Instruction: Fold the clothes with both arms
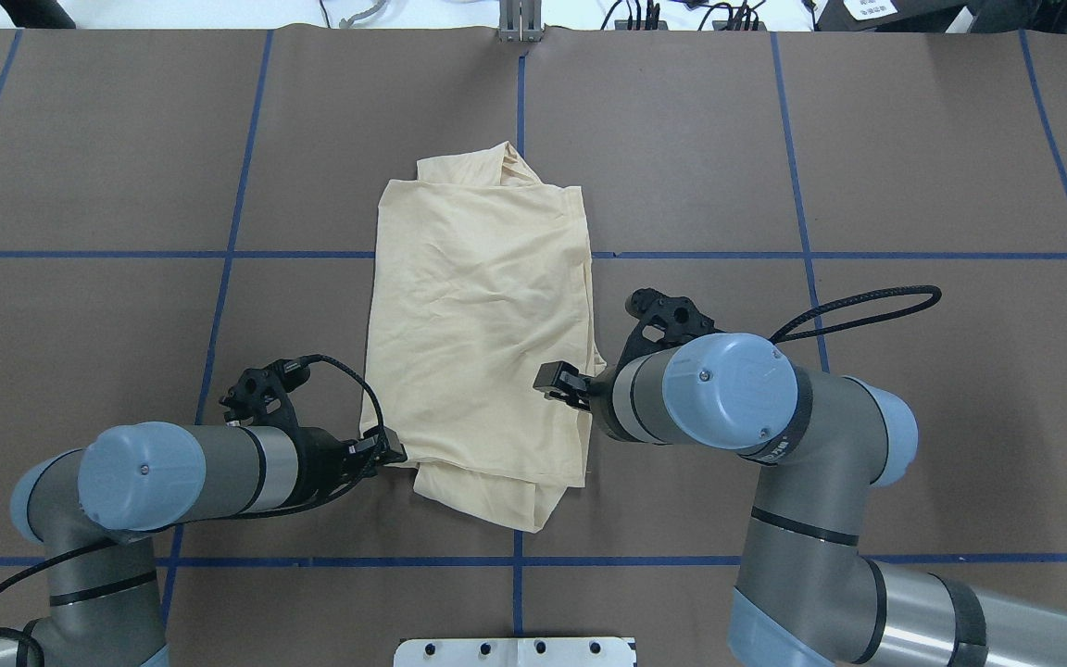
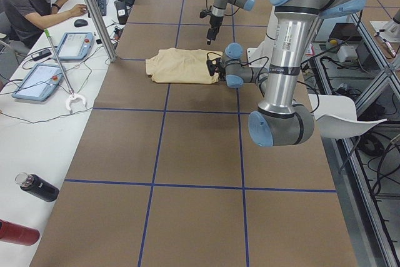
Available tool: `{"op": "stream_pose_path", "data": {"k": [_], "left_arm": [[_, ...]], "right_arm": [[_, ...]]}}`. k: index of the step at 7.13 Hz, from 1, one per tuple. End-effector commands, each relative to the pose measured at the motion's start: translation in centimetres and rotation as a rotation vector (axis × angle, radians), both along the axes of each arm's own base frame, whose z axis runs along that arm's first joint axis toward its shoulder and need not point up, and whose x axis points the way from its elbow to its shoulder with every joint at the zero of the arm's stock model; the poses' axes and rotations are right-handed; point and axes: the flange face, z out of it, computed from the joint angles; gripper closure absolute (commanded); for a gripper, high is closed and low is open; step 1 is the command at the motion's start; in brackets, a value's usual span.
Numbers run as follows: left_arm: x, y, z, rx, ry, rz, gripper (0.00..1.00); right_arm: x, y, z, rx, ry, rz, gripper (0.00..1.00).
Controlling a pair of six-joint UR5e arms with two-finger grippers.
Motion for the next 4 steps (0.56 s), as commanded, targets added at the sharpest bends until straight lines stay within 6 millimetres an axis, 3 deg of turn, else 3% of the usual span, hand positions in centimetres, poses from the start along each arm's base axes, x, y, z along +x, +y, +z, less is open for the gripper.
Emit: {"op": "stream_pose_path", "data": {"k": [1,4], "left_arm": [[0.02,-0.05,0.22,-0.007,-0.021,-0.001,0.01],[0.65,0.12,0.43,-0.021,-0.066,0.005,0.01]], "right_arm": [[-0.04,0.06,0.01,0.000,0.000,-0.001,0.00],[0.01,-0.02,0.01,0.000,0.000,0.000,0.00]]}}
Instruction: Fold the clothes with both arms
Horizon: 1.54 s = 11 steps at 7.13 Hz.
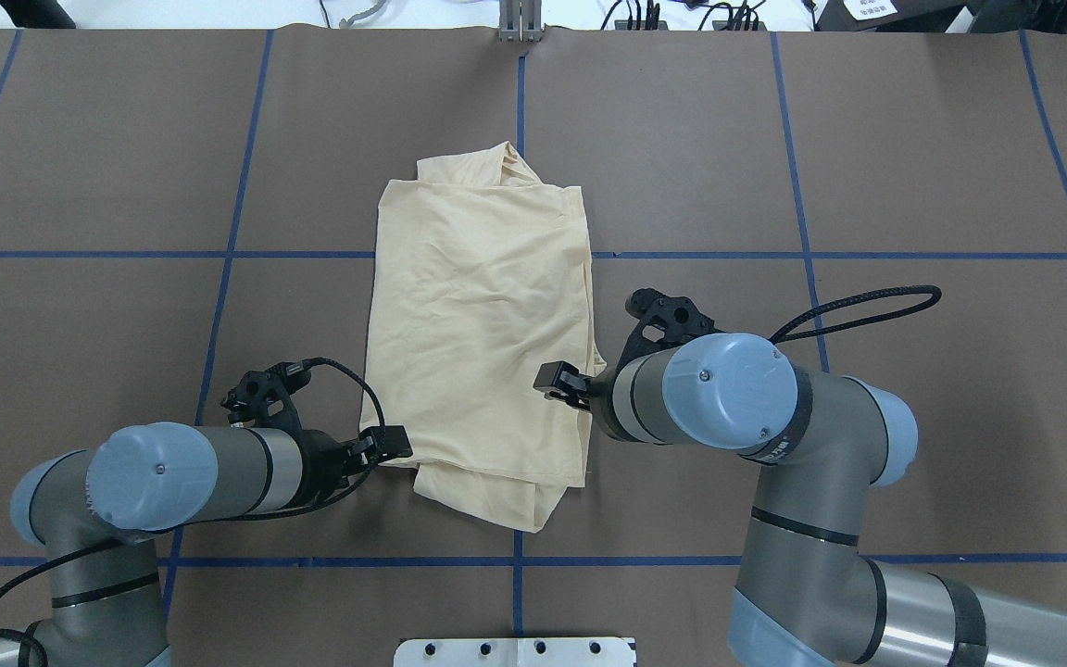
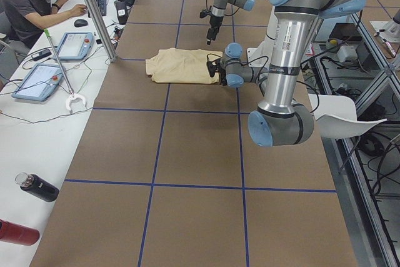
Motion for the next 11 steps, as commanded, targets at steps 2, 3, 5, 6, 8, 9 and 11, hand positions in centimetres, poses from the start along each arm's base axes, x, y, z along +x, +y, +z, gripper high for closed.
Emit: {"op": "stream_pose_path", "data": {"k": [2,3,5,6,8,9,11], "left_arm": [[0.55,-0.09,-0.41,-0.002,-0.002,0.000,0.20],[0.59,-0.10,-0.48,-0.002,-0.002,0.000,0.22],[0.24,-0.64,-0.39,-0.001,-0.003,-0.010,0.24],[0.25,-0.75,-0.26,-0.001,-0.005,-0.013,0.24],[0.26,-1.01,-0.02,0.000,-0.012,-0.022,0.25],[0.32,-1.03,-0.04,0.000,-0.012,-0.022,0.27],[0.43,-0.97,0.11,-0.002,-0.014,-0.021,0.29]], "right_arm": [[0.05,0.02,0.37,-0.002,0.006,-0.002,0.00],[0.06,0.02,0.47,-0.002,0.007,-0.002,0.00],[0.06,0.02,0.47,-0.002,0.007,-0.002,0.00],[0.05,0.02,0.37,-0.002,0.006,-0.002,0.00],[0.05,0.02,0.37,-0.002,0.006,-0.002,0.00],[0.05,0.02,0.37,-0.002,0.006,-0.002,0.00],[0.06,0.02,0.47,-0.002,0.007,-0.002,0.00]]}}
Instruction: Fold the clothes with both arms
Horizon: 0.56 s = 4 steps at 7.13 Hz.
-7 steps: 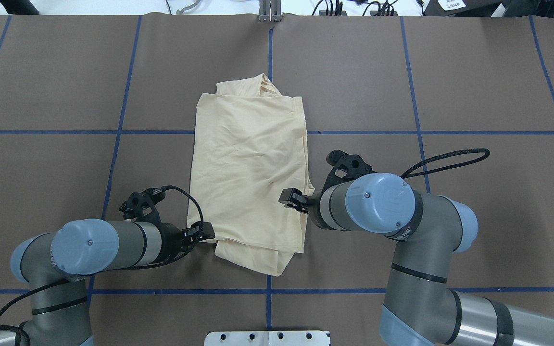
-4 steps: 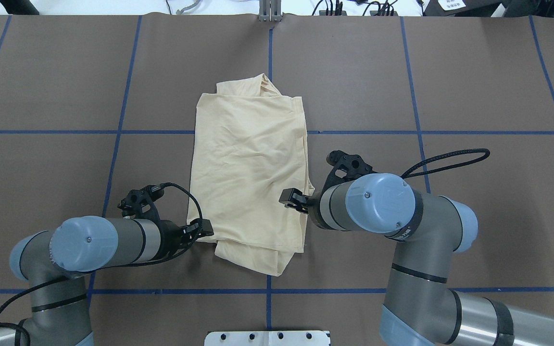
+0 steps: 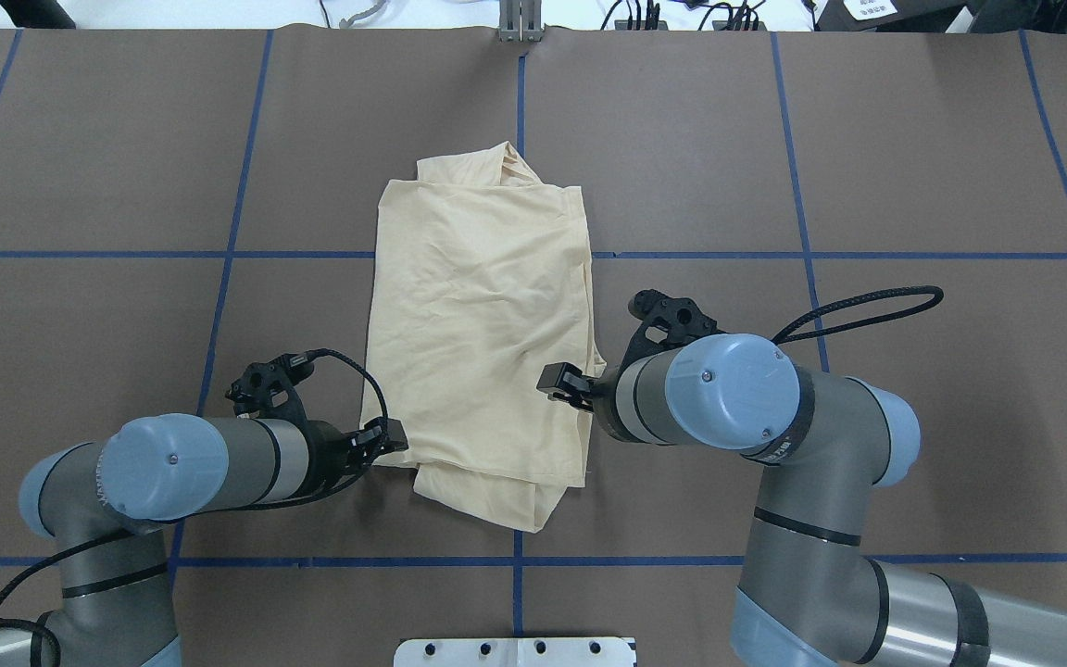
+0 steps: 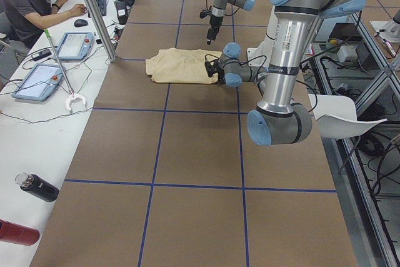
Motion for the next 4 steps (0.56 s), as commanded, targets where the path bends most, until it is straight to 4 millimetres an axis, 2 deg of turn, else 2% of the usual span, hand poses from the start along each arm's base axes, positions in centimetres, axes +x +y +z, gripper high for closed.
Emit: {"op": "stream_pose_path", "data": {"k": [1,2,3,4], "left_arm": [[0.13,0.09,0.13,-0.002,-0.002,0.002,0.30],[0.24,0.15,0.11,-0.002,-0.002,0.003,0.31],[0.29,0.13,-0.07,-0.001,0.001,0.003,0.40],[0.34,0.21,-0.07,-0.001,0.001,0.005,0.65]], "right_arm": [[0.01,0.00,0.08,-0.001,0.001,0.000,0.00],[0.06,-0.08,0.08,0.001,0.002,0.001,0.00],[0.06,-0.08,0.08,0.001,0.002,0.001,0.00],[0.06,-0.08,0.08,-0.001,0.001,0.002,0.00]]}}
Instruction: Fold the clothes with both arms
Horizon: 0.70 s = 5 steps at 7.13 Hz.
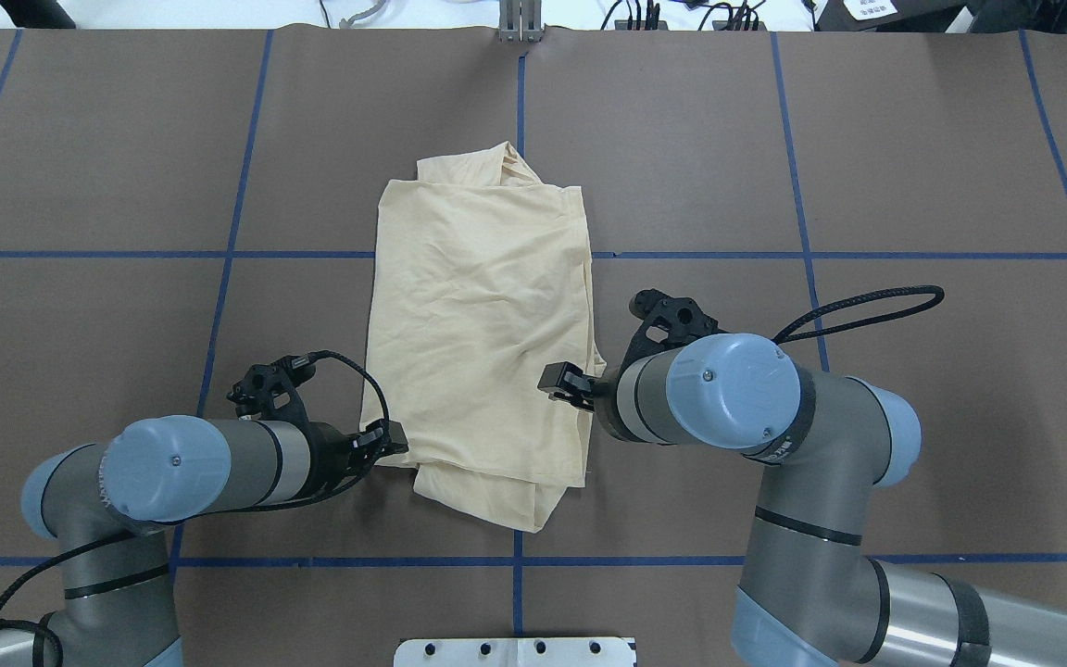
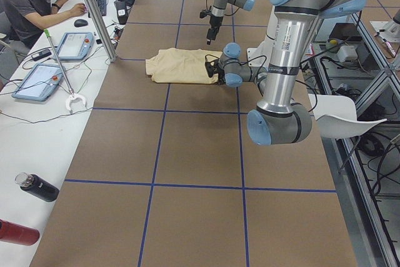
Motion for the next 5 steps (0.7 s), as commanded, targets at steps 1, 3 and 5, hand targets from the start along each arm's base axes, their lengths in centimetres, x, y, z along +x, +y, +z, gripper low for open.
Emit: {"op": "stream_pose_path", "data": {"k": [1,3,5], "left_arm": [[0.07,0.06,-0.05,0.002,0.000,0.002,0.98],[0.19,-0.07,0.31,0.002,-0.007,0.002,1.00],[-0.03,-0.38,0.24,0.002,-0.006,-0.004,1.00]], "right_arm": [[0.05,0.00,-0.06,0.000,-0.002,0.001,0.00],[0.08,0.03,-0.22,0.000,-0.005,0.000,0.00],[-0.27,0.34,-0.60,-0.056,-0.023,0.033,0.00]]}}
